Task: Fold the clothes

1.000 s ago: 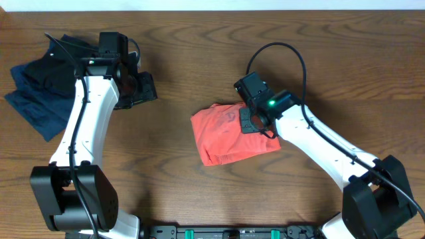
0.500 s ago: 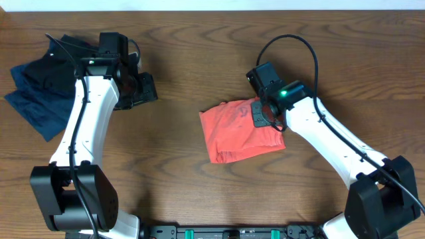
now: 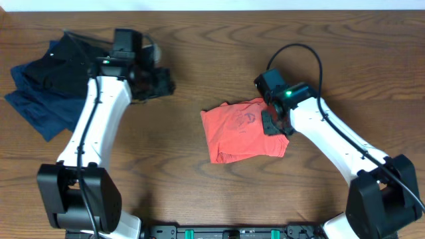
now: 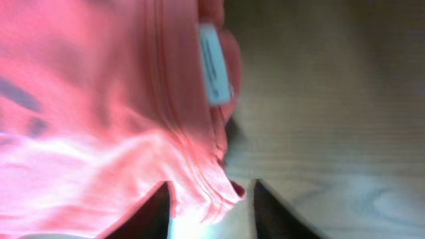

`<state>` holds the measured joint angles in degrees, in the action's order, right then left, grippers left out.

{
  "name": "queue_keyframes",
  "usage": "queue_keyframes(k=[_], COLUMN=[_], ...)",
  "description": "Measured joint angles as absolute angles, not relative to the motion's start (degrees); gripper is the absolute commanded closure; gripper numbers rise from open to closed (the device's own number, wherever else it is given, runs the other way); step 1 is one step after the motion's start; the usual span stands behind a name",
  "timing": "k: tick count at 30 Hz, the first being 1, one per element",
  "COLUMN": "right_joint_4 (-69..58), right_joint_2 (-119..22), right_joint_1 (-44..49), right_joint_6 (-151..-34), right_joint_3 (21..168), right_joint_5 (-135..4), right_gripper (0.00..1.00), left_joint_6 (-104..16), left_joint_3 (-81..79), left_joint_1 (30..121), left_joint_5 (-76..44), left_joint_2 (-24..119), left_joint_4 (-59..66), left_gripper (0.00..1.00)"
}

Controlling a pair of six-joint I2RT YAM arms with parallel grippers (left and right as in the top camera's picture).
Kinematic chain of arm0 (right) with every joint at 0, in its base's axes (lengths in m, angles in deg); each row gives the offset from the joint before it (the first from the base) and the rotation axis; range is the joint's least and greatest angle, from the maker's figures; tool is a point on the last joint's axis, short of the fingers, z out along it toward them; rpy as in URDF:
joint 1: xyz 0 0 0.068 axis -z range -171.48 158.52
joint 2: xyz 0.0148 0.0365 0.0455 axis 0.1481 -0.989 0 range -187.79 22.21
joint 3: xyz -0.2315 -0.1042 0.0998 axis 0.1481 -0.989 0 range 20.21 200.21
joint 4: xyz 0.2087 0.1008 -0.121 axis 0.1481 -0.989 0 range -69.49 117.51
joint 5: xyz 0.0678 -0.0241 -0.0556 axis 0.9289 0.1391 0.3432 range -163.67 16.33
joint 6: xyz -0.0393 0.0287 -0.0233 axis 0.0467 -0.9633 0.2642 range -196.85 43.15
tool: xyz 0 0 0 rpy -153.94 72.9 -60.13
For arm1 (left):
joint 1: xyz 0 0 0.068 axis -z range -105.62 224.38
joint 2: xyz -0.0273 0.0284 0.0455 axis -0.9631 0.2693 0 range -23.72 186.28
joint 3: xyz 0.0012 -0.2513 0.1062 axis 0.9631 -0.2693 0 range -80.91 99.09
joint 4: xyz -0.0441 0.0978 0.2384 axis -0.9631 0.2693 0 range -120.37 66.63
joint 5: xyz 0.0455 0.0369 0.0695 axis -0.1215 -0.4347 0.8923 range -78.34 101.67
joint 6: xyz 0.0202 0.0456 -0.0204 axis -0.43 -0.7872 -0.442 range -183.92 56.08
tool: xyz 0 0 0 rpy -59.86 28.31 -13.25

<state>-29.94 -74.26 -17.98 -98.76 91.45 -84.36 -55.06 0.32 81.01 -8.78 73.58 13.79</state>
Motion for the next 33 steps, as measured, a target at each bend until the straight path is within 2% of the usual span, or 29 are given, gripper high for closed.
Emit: queue_keyframes(k=[1,3,8,14,20,23,25,29,33], right_joint_4=[-29.13,-27.69,-26.38,-22.66,-17.5,-14.75,-13.02,-10.73,-8.69], right_joint_2=[-73.62,-72.29,-71.5,-74.06,-75.28,-75.28,-75.28,-74.59,-74.28], right_joint_1=[-17.94,-17.92,-17.92,-17.92,-17.92,-17.92,-17.92,-17.83,-15.99], right_joint_6=[-98.87,-98.32,-97.47,-97.43,-97.78,-98.11,-98.13,-98.26,-98.85], right_joint_3=[92.21,93.33,93.46,88.15,79.8,76.43,74.33,72.26,71.73], right_joint_5=[-83.77,-81.96,-77.04,-72.15,-70.68,-70.46,-70.42,-71.1,-75.8], right_gripper=[0.92,0.97,0.94,0.97,0.96,0.92,0.91,0.89,0.86], left_joint_6=[-55.32,-56.06,-57.33,-58.03,-58.25,-58.25,-58.33,-55.82,-47.23], left_joint_3=[0.32,0.32,0.32,0.32,0.32,0.32,0.38,1.91,2.09], left_joint_1=[82.3,85.12,92.01,97.43,99.35,99.35,99.33,99.24,99.2], left_joint_5=[-9.24,-10.07,-11.19,-11.86,-11.93,-11.93,-11.82,-8.43,-4.32], left_joint_2=[73.58,73.58,75.31,83.15,90.02,93.08,95.31,96.01,96.05], left_joint_4=[12.13,9.34,6.95,6.84,6.08,5.86,6.04,10.58,18.87], left_gripper=[0.49,0.5,0.5,0.5,0.49,0.49,0.53,0.55,0.55])
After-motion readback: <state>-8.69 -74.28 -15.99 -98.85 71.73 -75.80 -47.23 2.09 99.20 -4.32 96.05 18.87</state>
